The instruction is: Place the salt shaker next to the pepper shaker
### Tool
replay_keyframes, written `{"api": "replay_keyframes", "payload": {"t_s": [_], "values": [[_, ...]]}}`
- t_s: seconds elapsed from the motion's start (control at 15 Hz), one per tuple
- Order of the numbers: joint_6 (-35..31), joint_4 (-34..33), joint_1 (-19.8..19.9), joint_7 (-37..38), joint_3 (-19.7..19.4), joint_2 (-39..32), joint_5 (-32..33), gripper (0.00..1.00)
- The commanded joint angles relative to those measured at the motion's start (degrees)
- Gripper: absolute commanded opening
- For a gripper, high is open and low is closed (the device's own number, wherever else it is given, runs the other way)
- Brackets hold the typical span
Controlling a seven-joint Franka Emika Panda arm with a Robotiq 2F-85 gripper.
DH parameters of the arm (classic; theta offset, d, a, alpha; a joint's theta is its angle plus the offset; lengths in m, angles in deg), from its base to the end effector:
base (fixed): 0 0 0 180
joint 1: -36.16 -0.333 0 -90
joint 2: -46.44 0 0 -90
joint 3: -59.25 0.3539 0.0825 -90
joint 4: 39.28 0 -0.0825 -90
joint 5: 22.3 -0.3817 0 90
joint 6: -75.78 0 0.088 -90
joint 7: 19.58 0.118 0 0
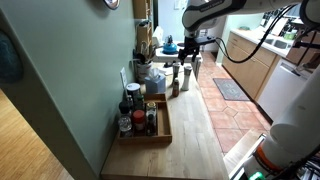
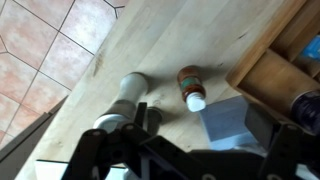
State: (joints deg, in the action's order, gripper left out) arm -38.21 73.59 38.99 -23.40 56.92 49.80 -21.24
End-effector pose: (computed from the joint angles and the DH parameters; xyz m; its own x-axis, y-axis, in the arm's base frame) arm 0.5435 -0.0509 0.5306 0.9969 -0.0157 0.0768 -0.0173 -0.9996 0.0202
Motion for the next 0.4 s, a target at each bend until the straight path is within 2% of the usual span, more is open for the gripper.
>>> {"api": "replay_keyframes", "payload": {"t_s": [0.0, 0.07, 0.13, 0.33], "values": [[-1.34, 6.37, -3.59, -5.34, 3.04, 5.32, -1.3, 1.0], [-1.52, 7.93, -4.72, -7.0, 3.86, 6.71, -2.64, 1.0], [0.12, 3.15, -3.59, -3.12, 3.17, 3.06, -0.52, 1.0], [0.04, 5.32, -5.24, -4.33, 4.4, 4.93, -1.04, 1.0]]}}
